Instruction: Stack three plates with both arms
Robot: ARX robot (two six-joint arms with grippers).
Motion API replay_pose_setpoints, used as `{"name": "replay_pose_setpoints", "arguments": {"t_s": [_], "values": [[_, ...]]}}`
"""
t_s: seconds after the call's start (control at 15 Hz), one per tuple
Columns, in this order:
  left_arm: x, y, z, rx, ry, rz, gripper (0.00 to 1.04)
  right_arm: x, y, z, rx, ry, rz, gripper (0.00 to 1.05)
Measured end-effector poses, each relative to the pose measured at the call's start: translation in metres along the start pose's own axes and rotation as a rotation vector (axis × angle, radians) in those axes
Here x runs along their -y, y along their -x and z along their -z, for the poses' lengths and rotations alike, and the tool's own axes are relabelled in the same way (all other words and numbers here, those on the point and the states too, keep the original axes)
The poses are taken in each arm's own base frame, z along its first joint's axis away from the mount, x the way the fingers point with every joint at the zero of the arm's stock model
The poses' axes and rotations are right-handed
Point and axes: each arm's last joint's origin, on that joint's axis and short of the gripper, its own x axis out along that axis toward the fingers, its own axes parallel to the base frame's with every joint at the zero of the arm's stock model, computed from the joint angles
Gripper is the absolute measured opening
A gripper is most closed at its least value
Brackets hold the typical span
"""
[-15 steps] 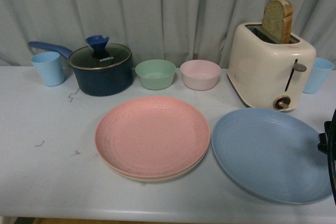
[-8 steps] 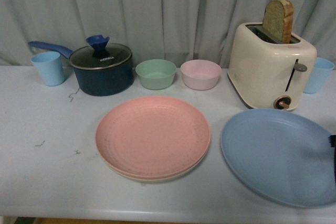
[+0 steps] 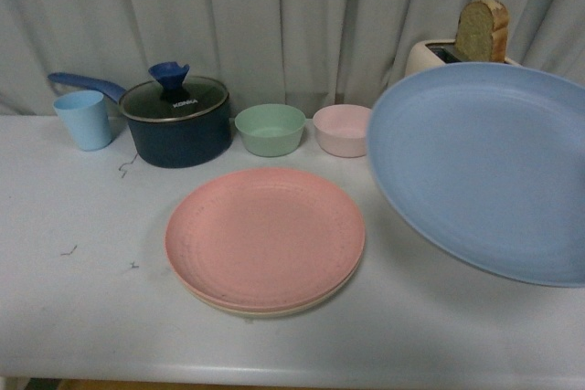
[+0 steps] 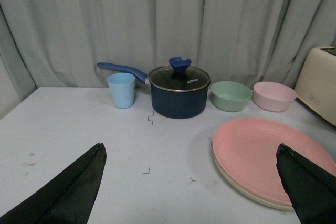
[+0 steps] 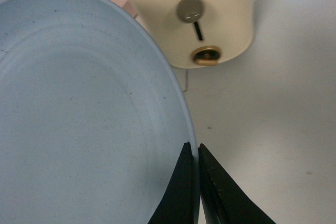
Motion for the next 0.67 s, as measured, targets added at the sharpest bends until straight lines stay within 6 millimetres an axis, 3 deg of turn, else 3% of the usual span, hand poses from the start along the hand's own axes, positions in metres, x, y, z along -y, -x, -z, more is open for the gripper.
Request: {"name": "replay_pose_setpoints", "arguments": {"t_s": [0.13, 0.2, 0.4, 0.67], "values": [[0.000, 0.000, 0.000, 0.000, 0.000, 0.000, 0.98, -0.026, -0.036, 0.008, -0.071, -0.048, -0.044, 0.02], [0.000, 0.000, 0.000, 0.000, 0.000, 0.000, 0.98, -0.057, -0.074, 0.016, -0.128, -0.086, -0.077, 0.02], [0.000, 0.000, 0.000, 0.000, 0.000, 0.000, 0.98, -0.091, -0.108, 0.025, -0.175, -0.095, -0.092, 0.02], [0.000, 0.000, 0.000, 0.000, 0.000, 0.000, 0.98, -0.117, -0.144, 0.045, -0.229, -0.098, -0.071, 0.02]]}}
